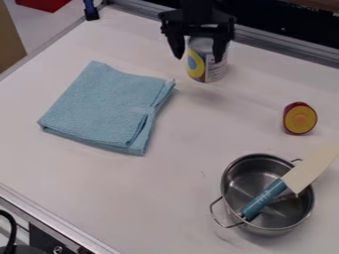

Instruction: Put the can to the upper left of the table

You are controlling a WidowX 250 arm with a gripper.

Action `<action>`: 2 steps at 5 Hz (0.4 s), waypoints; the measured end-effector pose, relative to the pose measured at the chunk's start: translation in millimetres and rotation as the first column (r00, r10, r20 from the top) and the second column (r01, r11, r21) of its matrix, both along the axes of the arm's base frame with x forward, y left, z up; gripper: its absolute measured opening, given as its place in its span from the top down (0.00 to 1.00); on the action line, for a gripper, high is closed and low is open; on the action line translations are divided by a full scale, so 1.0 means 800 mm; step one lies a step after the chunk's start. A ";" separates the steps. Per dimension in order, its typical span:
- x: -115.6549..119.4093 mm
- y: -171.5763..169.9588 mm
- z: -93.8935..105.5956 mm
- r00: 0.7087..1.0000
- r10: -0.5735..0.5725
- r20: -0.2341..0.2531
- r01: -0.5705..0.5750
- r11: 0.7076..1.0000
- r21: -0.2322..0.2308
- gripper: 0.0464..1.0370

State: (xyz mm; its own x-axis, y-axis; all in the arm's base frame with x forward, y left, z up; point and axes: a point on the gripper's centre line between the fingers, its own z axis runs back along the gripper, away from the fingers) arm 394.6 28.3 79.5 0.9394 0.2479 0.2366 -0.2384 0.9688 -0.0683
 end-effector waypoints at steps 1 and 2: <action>0.031 0.012 0.018 0.998 0.052 0.043 -0.053 0.999 0.009 0.04; 0.053 0.013 0.026 0.992 0.074 0.098 -0.074 0.997 -0.009 0.04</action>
State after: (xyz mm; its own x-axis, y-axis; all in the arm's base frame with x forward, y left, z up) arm 436.9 38.6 100.6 0.8906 0.3173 0.3258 -0.3014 0.9483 -0.0997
